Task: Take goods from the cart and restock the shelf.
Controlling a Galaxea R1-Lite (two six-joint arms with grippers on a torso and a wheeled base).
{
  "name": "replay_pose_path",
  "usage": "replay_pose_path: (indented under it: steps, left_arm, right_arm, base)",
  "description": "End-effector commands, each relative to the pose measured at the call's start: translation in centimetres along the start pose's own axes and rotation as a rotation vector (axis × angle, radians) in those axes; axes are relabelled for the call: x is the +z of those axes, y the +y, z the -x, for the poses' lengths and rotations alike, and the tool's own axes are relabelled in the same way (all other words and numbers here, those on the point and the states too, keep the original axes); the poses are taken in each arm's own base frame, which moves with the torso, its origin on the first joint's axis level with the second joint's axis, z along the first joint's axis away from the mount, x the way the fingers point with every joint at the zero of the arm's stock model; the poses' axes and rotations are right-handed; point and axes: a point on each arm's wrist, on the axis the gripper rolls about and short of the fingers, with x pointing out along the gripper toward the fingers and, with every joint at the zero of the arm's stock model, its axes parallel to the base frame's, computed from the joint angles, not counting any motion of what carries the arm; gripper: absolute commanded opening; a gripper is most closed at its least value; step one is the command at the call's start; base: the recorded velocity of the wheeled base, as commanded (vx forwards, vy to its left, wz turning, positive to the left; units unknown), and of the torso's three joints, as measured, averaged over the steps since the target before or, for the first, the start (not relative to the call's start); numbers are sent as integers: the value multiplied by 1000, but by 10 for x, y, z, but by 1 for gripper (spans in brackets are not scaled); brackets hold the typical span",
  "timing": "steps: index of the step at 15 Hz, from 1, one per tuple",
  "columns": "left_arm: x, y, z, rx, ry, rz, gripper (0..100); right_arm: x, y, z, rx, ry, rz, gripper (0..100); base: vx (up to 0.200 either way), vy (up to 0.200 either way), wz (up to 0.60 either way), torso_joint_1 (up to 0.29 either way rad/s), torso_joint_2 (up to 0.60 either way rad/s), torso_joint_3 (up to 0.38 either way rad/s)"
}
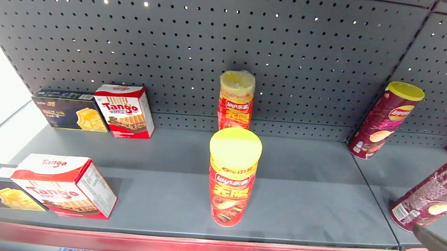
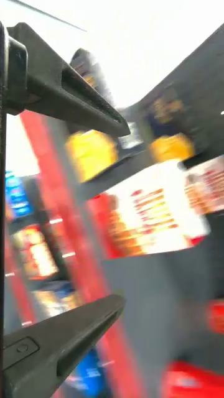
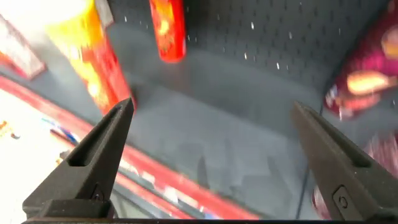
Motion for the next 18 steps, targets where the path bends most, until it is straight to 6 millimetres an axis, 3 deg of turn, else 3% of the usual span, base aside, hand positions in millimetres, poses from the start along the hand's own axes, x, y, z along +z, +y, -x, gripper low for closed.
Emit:
replay_pose_path:
  steps: [1,2,3,4,8,11,12,14,18]
  left_arm:
    - [-33,-10,7,7,0,3,100]
    - [-39,-11,8,10,14,4,100]
    - [-39,-11,8,12,19,5,100]
    - [-39,-13,6,80,73,28,100]
    - [-38,-16,4,234,162,57,100]
    - [-37,-17,6,337,175,58,100]
    - [-37,-18,8,362,155,58,100]
    - [-37,-20,9,307,121,59,100]
    - [-38,-23,11,207,57,51,100]
  right_arm:
    - [-33,-4,26,-1,5,-4,100]
    - [-56,-4,32,3,57,7,100]
    - [-61,-4,33,2,69,11,100]
    - [-98,-4,39,-69,193,40,100]
    - [-130,-15,57,-465,497,-30,100]
    - [-128,-12,78,-755,404,-97,100]
    - [-128,-6,85,-767,302,-110,100]
    - [-130,5,97,-619,89,-91,100]
    - [-131,4,95,-640,52,-107,100]
  base:
    - [0,0,0,0,0,0]
    - [0,0,0,0,0,0]
    - [0,0,0,0,0,0]
    - [0,0,0,0,0,0]
    - [0,0,0,0,0,0]
    - [0,0,0,0,0,0]
    - [0,0,0,0,0,0]
    - [0,0,0,0,0,0]
    - [0,0,0,0,0,0]
